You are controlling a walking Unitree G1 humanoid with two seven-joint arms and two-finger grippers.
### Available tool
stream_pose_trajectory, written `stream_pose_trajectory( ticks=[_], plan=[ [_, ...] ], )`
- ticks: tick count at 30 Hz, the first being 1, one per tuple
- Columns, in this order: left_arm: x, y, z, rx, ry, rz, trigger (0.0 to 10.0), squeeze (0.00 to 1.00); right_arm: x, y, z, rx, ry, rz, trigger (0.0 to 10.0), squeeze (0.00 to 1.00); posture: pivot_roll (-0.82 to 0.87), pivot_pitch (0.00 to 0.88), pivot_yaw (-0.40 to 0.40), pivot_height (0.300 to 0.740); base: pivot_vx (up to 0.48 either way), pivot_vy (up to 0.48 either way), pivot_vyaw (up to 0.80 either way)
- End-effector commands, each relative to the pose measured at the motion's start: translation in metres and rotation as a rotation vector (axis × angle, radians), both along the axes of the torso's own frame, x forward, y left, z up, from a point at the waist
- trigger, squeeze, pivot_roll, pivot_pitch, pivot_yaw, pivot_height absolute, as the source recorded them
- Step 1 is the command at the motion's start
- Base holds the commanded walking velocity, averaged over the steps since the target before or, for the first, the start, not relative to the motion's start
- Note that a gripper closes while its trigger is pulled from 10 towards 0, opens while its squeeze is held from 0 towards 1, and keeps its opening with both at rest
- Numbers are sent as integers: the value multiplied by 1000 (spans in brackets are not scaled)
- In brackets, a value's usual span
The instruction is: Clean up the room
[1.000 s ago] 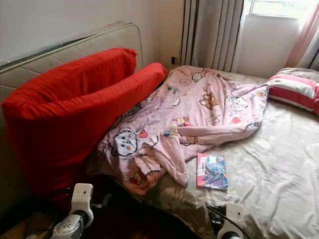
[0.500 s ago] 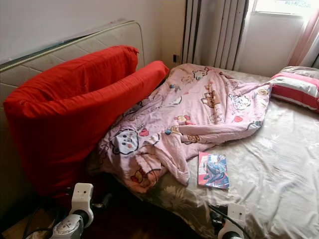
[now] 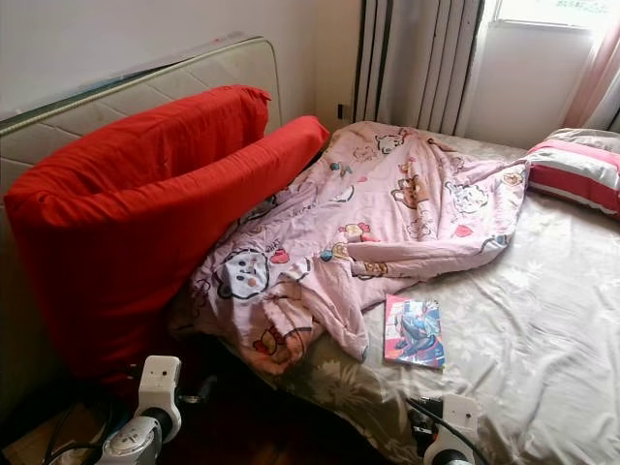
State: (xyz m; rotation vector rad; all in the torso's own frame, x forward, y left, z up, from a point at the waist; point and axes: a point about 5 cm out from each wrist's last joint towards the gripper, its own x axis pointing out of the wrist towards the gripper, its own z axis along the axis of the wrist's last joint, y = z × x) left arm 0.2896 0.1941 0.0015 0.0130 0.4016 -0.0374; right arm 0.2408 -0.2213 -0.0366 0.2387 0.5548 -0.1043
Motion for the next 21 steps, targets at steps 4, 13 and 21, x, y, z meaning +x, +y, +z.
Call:
stream_pose_trajectory(
  ticks=[4,13,21],
  plan=[
    [-3,5,-3,2,21,10,10000,0,-2,0,-1,16,-4,-14,10000,0,8,74,22,740,253,0,0],
    [-3,6,-3,3,22,10,10000,0,-1,0,-1,20,-6,-15,10000,0,9,78,21,740,262,0,-168],
    [-3,5,-2,2,19,8,10000,0,-1,0,-1,17,-8,-15,10000,0,8,79,20,740,264,0,0]
  ],
)
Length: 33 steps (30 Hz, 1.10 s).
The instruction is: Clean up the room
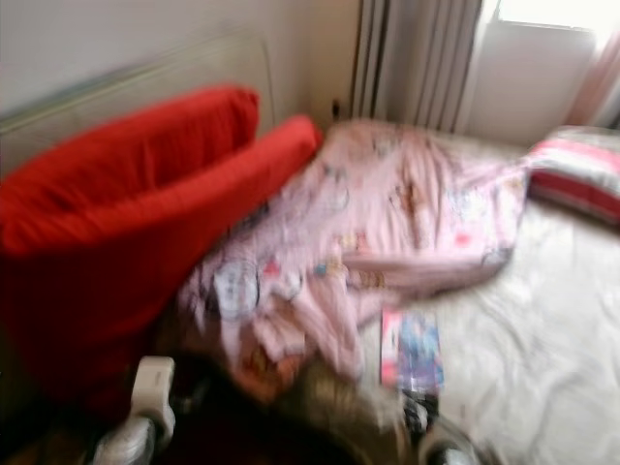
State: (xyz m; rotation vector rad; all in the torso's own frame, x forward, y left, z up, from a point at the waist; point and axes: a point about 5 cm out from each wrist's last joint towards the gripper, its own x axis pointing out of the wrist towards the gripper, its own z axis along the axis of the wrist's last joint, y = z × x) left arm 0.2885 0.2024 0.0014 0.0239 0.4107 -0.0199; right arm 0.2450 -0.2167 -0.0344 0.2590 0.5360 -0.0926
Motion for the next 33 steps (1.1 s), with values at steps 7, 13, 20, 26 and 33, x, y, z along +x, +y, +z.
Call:
stream_pose_trajectory(
  ticks=[7,13,20,26,33],
  plan=[
    [-1,-3,-2,-12,6,-7,10000,0,-5,-5,-3,-4,11,-18,10000,0,9,81,19,740,265,0,0],
    [10,-5,11,-18,-58,-15,10000,0,-5,-5,-2,-11,1,-15,10000,0,9,81,18,740,263,0,0],
    [17,-9,18,-21,-89,-28,10000,0,-4,-5,0,-21,-13,-6,10000,0,8,81,20,740,263,0,0],
    [21,-11,25,-23,-133,-33,10000,0,-3,-5,1,-23,-29,-5,10000,0,9,81,20,740,44,0,0],
    [29,-8,40,-31,-238,-12,10000,0,0,-6,6,-56,-86,14,10000,0,7,83,19,740,0,0,0]
  ],
)
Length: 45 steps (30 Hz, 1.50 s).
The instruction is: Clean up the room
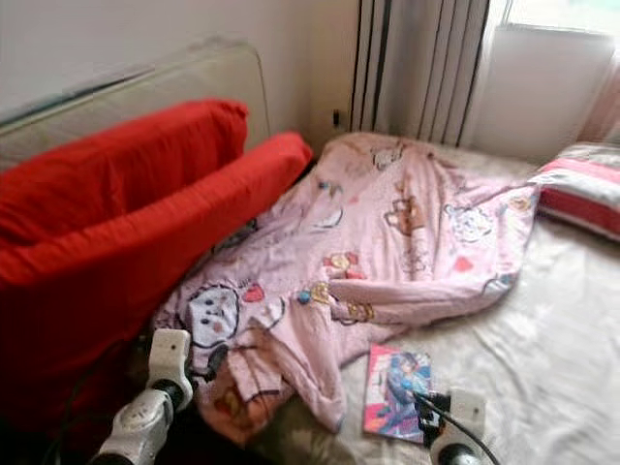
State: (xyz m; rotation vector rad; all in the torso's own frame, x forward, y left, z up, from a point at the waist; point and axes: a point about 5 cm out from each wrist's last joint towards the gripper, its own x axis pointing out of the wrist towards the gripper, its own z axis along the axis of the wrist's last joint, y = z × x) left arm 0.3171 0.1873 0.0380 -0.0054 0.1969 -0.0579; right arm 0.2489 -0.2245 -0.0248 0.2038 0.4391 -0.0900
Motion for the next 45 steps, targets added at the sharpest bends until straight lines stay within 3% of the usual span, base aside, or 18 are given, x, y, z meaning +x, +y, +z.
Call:
stream_pose_trajectory(
  ticks=[1,10,19,24,29,30,31,32,34,45],
  plan=[
    [3,8,9,-3,-59,28,10000,0,-2,2,0,-14,-20,30,10000,0,3,83,20,740,0,0,0],
    [8,4,27,-30,-197,32,10000,0,1,2,10,-61,-129,61,10000,0,-7,74,18,740,0,0,0],
    [3,-1,25,-19,-220,14,10000,0,1,1,16,-112,-204,86,10000,0,-20,60,17,740,0,0,0],
    [1,1,26,-13,-233,25,10000,0,1,0,16,-105,-209,82,10000,0,-27,50,18,740,0,0,0],
    [2,2,28,-8,-244,31,10000,0,-1,0,15,-24,-225,35,10000,0,-25,45,15,740,0,0,0],
    [3,2,29,-8,-248,32,10000,0,29,16,41,-51,-348,65,10000,0,-25,45,15,740,0,0,0],
    [3,2,30,-7,-256,31,10000,0,72,44,94,-98,-564,106,10000,0,-25,46,13,740,0,0,0],
    [3,1,31,-6,-259,30,10000,0,83,53,113,-111,-640,116,10000,0,-25,46,13,740,0,0,0],
    [4,-1,33,-4,-270,27,10000,0,91,60,134,-115,-729,120,10000,0,-24,46,10,740,0,0,0],
    [7,-2,36,0,-277,22,10000,0,94,62,142,-80,-742,101,10000,0,-18,58,2,740,0,0,0]
  ],
)
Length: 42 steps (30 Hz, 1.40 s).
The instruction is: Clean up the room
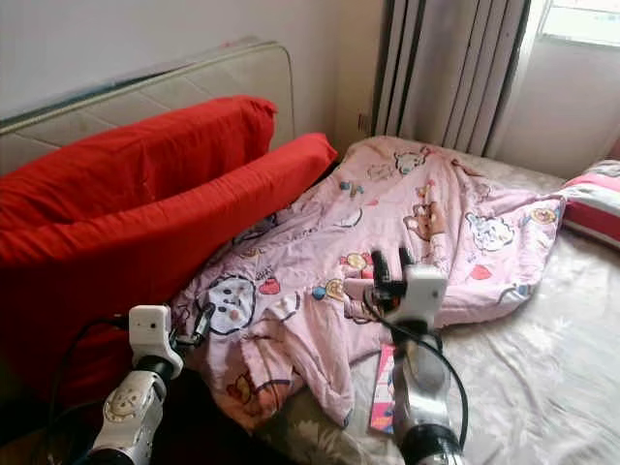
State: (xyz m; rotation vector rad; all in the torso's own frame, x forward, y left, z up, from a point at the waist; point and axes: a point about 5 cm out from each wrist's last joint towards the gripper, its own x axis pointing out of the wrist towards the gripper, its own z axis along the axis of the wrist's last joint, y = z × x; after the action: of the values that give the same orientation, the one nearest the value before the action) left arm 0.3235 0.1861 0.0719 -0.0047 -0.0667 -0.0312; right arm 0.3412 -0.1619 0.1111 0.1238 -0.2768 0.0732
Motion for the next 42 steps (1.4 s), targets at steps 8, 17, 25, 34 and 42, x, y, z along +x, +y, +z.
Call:
stream_pose_trajectory(
  ticks=[8,17,25,34,42],
  plan=[
    [1,-1,2,7,-11,-3,10000,0,-8,-11,-19,-44,95,-31,10000,0,-16,61,1,740,0,0,0],
    [1,-1,3,11,-15,-8,10000,0,-10,-12,-24,-50,122,-38,10000,0,-14,70,4,740,0,0,0],
    [2,-3,2,20,-2,-25,10000,0,-8,-12,-29,-75,168,-47,10000,0,-14,78,6,740,0,0,0],
    [3,-4,2,23,5,-36,10000,0,-7,-12,-31,-80,195,-58,10000,0,-12,85,10,691,0,0,0],
    [3,-5,2,25,6,-39,10000,0,-8,-12,-32,-86,203,-66,10000,0,-10,87,11,642,0,0,0]
  ],
)
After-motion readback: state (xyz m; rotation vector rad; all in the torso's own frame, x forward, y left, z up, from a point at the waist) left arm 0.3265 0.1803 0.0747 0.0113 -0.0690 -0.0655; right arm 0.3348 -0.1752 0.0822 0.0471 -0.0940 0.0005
